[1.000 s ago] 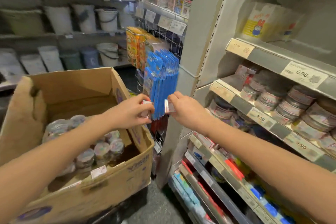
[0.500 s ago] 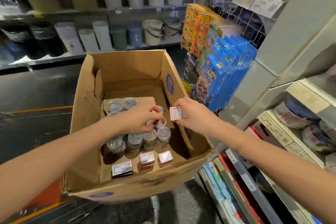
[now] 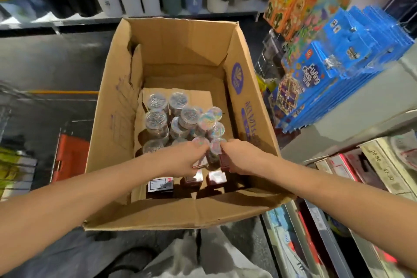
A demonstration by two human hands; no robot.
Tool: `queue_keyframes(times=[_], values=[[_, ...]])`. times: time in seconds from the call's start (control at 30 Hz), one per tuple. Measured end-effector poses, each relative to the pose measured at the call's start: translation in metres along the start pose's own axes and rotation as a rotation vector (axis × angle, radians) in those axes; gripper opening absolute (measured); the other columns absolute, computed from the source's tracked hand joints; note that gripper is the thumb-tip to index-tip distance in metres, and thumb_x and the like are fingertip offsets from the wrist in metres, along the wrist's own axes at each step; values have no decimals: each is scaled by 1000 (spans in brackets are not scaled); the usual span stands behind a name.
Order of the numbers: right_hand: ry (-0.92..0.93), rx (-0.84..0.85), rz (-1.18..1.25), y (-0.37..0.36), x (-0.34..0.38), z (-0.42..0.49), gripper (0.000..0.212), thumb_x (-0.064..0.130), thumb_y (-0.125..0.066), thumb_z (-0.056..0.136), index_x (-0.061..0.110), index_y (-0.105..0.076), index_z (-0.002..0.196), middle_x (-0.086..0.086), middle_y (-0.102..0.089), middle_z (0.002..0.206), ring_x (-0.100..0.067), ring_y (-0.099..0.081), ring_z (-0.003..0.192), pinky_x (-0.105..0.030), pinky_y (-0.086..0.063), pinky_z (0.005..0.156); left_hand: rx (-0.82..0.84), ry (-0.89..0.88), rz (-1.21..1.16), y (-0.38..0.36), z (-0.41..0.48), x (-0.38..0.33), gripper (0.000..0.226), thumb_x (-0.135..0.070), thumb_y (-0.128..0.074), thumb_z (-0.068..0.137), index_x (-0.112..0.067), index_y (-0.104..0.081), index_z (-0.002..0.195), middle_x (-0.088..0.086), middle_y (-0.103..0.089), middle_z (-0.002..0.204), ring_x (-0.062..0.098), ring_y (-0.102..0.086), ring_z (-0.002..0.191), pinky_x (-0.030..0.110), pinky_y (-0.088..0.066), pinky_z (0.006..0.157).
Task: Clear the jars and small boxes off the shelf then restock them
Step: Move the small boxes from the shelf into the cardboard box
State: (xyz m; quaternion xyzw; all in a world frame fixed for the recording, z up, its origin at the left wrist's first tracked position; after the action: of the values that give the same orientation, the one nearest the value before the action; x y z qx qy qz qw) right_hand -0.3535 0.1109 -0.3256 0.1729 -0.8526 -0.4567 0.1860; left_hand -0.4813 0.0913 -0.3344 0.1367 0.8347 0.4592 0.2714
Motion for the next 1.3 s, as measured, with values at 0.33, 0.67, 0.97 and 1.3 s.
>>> queue_keyframes(times=[0.33, 0.67, 0.97, 1.3], values=[[-14, 155, -23, -58, 15, 44, 35, 20, -51, 93, 9, -50, 127, -14, -62, 117, -34, -61, 105, -37, -49, 79, 75, 27, -6, -20, 0, 12, 37, -24, -60, 89, -13, -43, 120, 0, -50, 94, 17, -46, 86, 28, -34, 62], [-26, 151, -51, -82, 9, 51, 37, 4, -52, 90, 12, -44, 126, -13, -57, 114, -32, -59, 100, -39, -48, 74, 102, 46, -26, -21, 5, 21, 34, -24, -61, 88, -18, -45, 118, -2, -49, 91, 17, -48, 84, 29, -33, 61], [0, 219, -38, -89, 12, 53, 52, 2, -49, 92, 22, -38, 138, -13, -46, 124, -35, -56, 106, -41, -48, 84, 107, 65, -41, -24, 9, 25, 35, -22, -60, 88, -19, -44, 119, -6, -46, 84, 13, -45, 77, 27, -34, 57], [-11, 291, -86, -73, 15, 46, 50, 4, -47, 93, 24, -36, 138, -13, -42, 128, -36, -54, 108, -45, -43, 84, 134, 92, -7, -23, 4, 28, 38, -23, -60, 88, -19, -43, 121, 2, -56, 98, 19, -52, 83, 35, -46, 65]])
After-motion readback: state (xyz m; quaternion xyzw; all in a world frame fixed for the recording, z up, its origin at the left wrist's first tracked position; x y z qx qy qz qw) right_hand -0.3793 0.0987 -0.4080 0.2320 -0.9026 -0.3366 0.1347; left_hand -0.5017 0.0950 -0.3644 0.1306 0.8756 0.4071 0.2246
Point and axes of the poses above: each hand's wrist, its own z-axis towards the middle knuckle, its own y-axis out of the back of the hand, x = y × z, the point moved 5 cm from there along z, towards the middle knuckle
